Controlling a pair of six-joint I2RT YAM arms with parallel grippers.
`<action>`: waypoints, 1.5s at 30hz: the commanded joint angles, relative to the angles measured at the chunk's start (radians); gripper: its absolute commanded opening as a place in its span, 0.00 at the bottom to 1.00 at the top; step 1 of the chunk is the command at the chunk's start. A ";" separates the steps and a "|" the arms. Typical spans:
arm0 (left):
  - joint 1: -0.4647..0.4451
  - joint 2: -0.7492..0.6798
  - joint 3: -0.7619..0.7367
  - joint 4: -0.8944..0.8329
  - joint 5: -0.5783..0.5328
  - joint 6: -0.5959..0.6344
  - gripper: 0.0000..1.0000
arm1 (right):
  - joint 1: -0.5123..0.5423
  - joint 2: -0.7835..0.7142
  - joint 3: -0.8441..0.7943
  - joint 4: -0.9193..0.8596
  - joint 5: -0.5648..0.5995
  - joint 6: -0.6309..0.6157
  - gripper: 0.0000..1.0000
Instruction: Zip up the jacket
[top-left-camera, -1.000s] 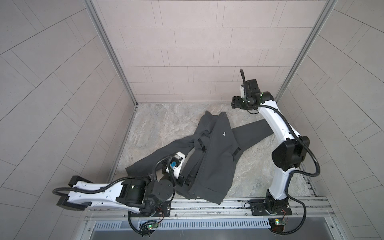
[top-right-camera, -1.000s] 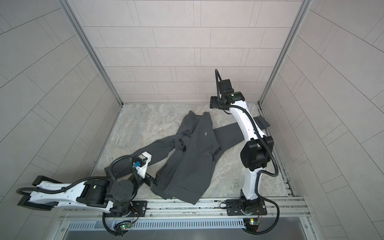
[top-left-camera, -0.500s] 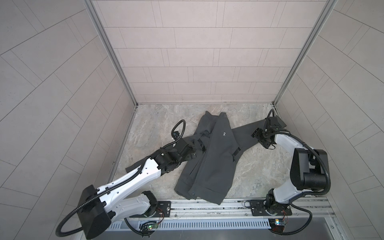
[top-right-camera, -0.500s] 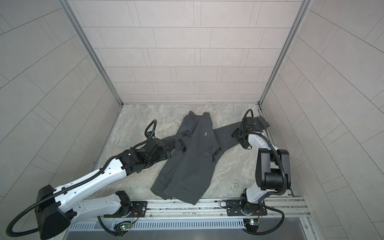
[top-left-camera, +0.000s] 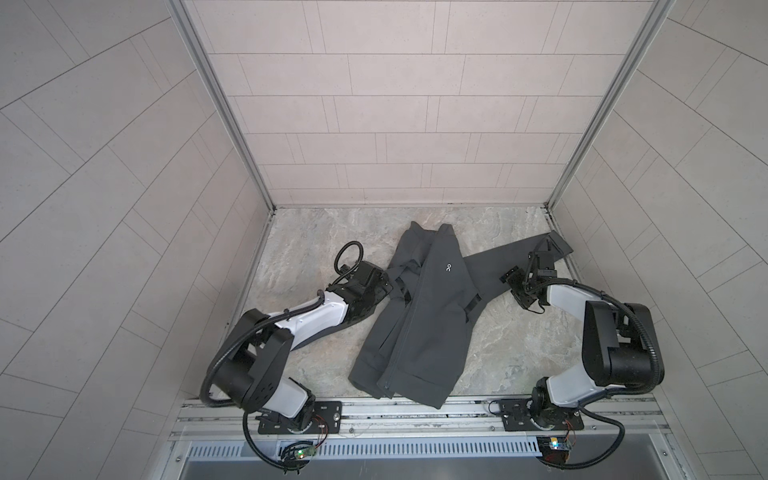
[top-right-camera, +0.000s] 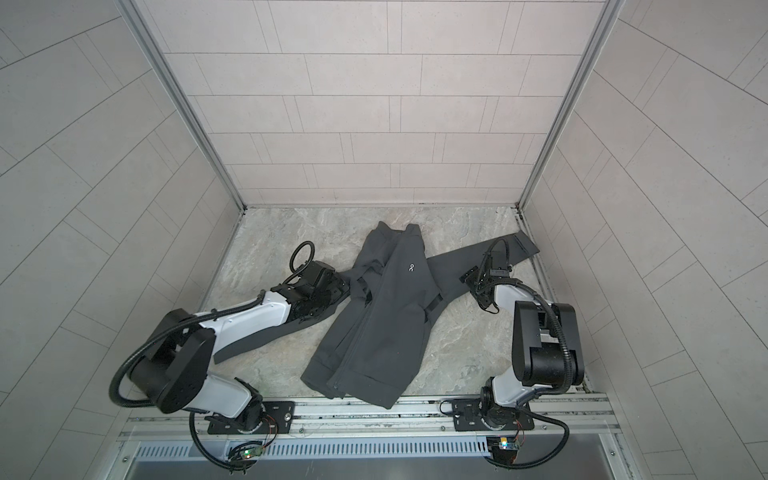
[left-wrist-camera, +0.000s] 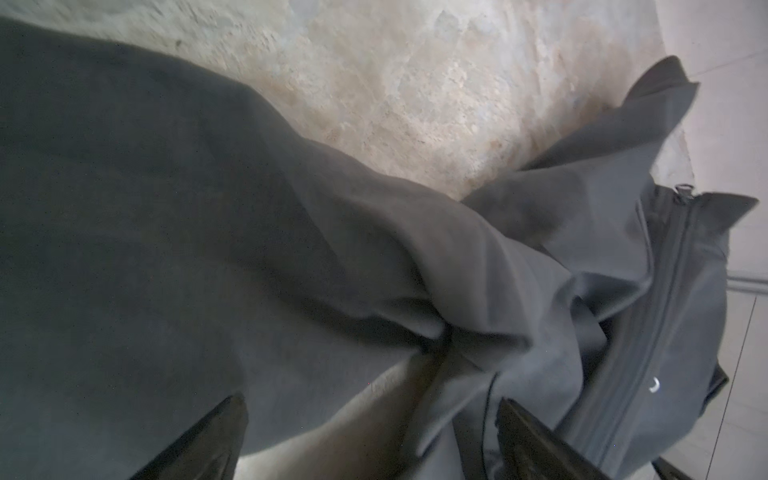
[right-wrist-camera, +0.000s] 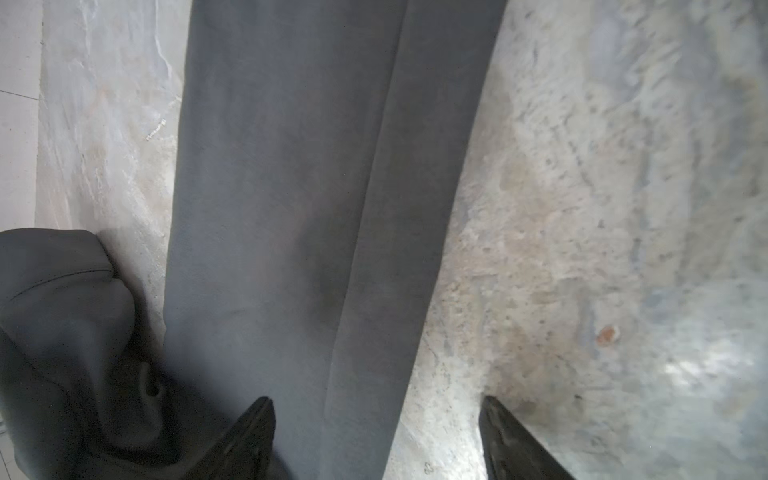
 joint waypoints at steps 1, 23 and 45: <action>0.034 0.099 0.054 0.127 0.065 -0.055 0.97 | -0.001 0.064 -0.007 0.069 -0.028 0.038 0.78; 0.311 0.304 0.189 0.428 0.204 0.099 0.00 | 0.052 0.380 0.273 0.109 -0.129 0.002 0.00; 0.732 0.228 0.232 0.322 0.365 0.356 0.00 | 0.031 0.591 0.888 -0.301 -0.100 -0.320 0.00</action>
